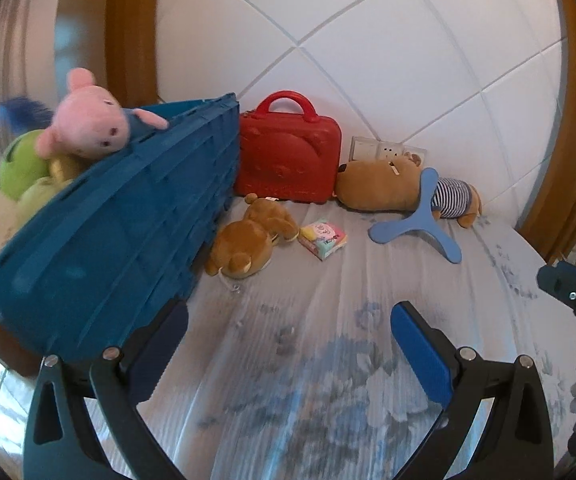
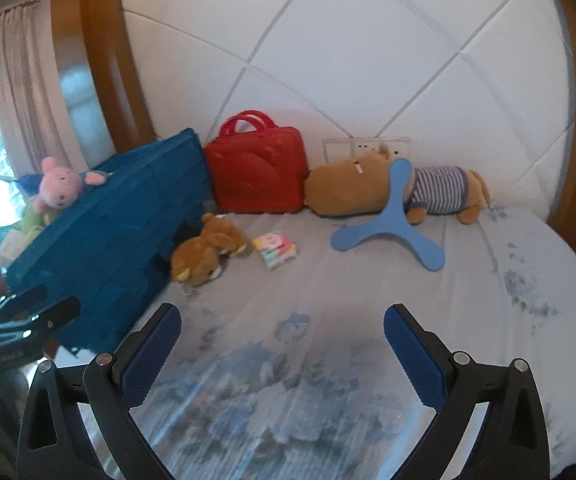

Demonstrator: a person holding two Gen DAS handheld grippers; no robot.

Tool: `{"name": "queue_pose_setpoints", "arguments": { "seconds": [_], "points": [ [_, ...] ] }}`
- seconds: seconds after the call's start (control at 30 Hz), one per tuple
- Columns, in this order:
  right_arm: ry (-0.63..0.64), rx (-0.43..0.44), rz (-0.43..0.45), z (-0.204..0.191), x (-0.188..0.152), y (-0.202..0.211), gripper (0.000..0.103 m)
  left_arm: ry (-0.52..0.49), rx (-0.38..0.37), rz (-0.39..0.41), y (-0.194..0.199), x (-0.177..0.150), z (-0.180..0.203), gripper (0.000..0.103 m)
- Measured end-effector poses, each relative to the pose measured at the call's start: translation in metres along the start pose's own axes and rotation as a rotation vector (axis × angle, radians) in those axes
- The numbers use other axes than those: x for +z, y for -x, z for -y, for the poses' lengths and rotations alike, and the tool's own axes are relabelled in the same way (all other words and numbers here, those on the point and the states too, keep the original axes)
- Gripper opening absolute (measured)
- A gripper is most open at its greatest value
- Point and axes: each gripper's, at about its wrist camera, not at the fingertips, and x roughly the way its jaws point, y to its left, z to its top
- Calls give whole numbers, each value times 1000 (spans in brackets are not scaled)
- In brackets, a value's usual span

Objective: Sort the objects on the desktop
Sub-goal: 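Grasp the Kotex pad packet with the right tool while the left tool approaches the brown bear plush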

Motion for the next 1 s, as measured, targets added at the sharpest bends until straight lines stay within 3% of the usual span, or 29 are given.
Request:
{"name": "queue_pose_setpoints", "arguments": {
  "seconds": [0.33,0.57,0.73,1.0],
  "points": [
    [59,-64,-81,4,33,-95,103,-44,-13,-98,-109,33,-5,103],
    [148,15,-180,14,53,-212,103,-37,66,-147,-184,40,-20,103],
    [220,51,-253,-3,53,-309,103,-71,118,-164,-250,51,-25,103],
    [308,55,-327,-12,35,-397,103,-169,210,-211,-334,50,-24,103]
  ]
}}
